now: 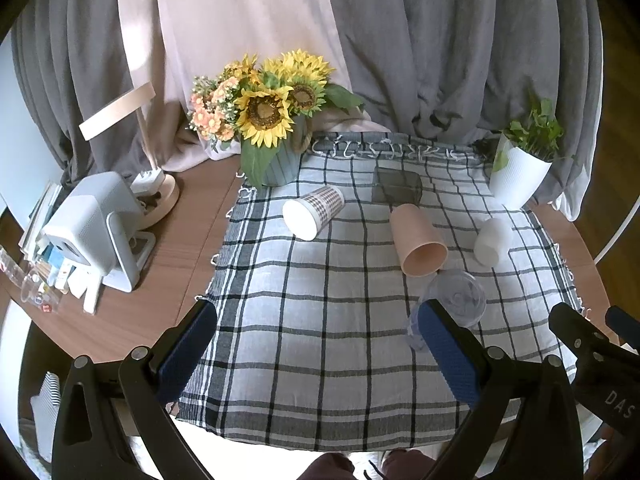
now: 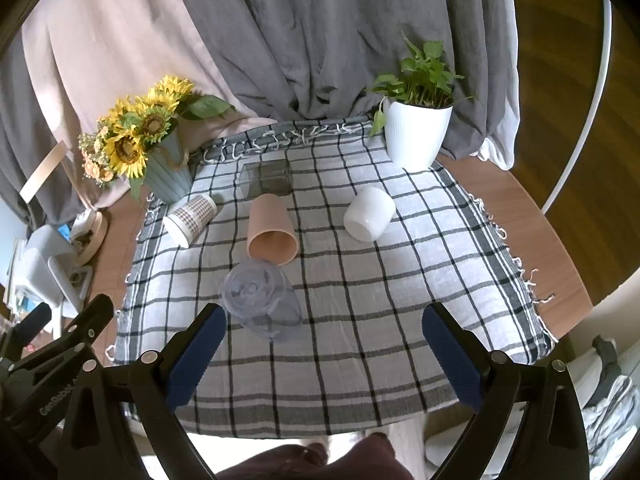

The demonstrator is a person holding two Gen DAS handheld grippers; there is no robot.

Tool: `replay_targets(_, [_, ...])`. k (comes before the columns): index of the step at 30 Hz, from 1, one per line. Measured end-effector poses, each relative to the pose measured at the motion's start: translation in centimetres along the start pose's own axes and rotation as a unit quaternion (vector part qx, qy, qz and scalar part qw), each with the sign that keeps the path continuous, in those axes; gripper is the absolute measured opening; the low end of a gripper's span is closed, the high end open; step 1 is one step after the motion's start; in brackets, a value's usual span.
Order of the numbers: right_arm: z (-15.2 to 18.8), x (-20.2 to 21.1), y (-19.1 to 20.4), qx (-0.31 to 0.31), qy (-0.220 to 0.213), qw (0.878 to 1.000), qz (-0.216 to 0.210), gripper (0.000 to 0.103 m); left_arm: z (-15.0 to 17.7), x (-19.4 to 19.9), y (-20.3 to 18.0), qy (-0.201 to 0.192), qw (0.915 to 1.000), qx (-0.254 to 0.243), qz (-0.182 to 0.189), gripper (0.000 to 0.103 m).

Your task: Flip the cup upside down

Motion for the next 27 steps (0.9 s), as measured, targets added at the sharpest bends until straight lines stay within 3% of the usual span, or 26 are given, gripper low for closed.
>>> replay_targets(27, [0.36, -0.88, 0.10, 0.004, 0.012, 1.000, -0.002, 0.099, 0.14, -0.49, 0.14, 0.005, 1.0000, 0.001, -0.001, 0.103])
Point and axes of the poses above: each gripper's, at about its wrist camera, not at the fingertips, and x roughly against the way its jaws point, y to its left, z to its underside, the point moved 10 cm from there along -x, roughly the way its jaws point, and after that the axes turned 8 degrees about -y, right-handed, at the moved point
